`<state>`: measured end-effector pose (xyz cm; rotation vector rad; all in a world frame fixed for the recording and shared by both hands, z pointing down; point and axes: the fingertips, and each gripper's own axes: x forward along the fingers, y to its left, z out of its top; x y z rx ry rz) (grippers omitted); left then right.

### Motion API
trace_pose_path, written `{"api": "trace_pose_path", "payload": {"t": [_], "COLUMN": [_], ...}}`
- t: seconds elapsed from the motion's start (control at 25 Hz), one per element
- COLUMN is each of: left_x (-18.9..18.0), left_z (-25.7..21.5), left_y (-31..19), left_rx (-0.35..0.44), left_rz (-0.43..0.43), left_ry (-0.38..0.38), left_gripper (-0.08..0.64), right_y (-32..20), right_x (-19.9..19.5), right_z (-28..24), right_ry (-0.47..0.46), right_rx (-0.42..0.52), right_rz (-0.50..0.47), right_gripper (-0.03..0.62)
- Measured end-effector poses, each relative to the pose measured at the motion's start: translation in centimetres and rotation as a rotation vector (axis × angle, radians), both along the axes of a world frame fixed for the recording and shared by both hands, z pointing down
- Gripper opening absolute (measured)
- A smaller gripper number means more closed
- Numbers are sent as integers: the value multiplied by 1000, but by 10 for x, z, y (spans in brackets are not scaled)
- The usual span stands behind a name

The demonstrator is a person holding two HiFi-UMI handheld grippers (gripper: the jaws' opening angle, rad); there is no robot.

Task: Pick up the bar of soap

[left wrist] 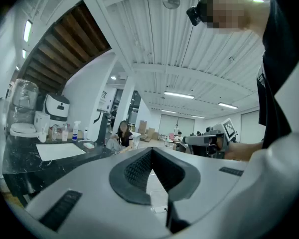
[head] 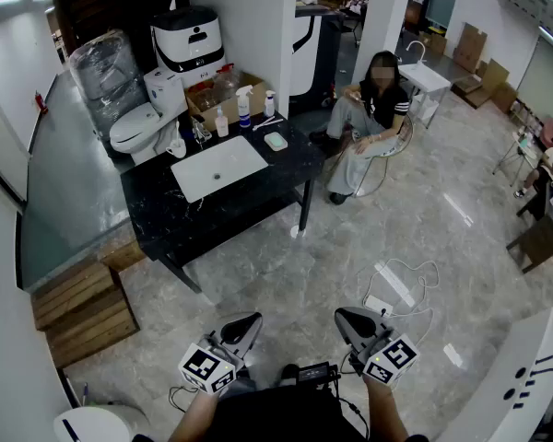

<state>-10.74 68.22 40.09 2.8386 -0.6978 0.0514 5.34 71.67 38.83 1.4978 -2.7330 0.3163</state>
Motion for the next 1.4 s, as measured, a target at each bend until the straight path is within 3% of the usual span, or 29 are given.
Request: {"api": "trace_pose_path", "payload": {"t": [0.56,0.84,1.12,1.4], "left_x": [10,32,40,18], "left_z": [4,4,4,21], "left_y": [-6,-6,-20,-60], "left_rx": [16,31,5,-32], "left_rz": [-17,-16,-76,-176], "left_ry": [-22,-40,-47,-71], "left_gripper": [8,8,8,8], "right_y": [0,4,1,-47], "right_x": [24,66,116,122], "right_z": [8,10,23,38], "right_ry": [1,6,59,73], "right_rx": [5,14,-22,-24], "right_rz": [22,86,144,108], "right_gripper": [8,8,8,8]}}
